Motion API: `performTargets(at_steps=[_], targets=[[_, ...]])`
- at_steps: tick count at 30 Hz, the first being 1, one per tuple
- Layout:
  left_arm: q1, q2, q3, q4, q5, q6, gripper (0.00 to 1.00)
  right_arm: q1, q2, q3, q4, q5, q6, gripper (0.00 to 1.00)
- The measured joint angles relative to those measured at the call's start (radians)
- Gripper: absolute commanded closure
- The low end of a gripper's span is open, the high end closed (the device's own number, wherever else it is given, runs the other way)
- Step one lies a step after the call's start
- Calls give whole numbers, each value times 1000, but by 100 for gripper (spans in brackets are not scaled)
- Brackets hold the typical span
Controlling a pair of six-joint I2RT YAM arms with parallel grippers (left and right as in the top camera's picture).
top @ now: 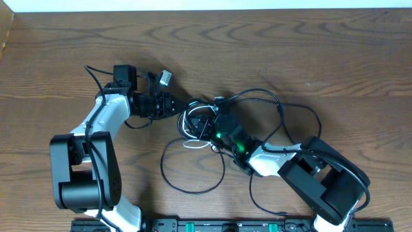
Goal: Untangle cables
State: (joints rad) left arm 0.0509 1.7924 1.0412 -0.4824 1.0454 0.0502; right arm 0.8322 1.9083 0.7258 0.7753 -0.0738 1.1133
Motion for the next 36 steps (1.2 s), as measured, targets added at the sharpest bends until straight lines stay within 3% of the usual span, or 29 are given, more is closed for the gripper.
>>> performTargets(at_steps=[22, 30, 36], targets=[[6, 0, 0, 3, 0, 0, 92, 39, 3, 31, 5, 100, -87, 76], [5, 0, 0, 2, 0, 0, 92, 44, 87, 77, 19, 100, -100, 75], [5, 0, 0, 2, 0, 0, 92, 44, 115, 100, 20, 95, -143, 90]])
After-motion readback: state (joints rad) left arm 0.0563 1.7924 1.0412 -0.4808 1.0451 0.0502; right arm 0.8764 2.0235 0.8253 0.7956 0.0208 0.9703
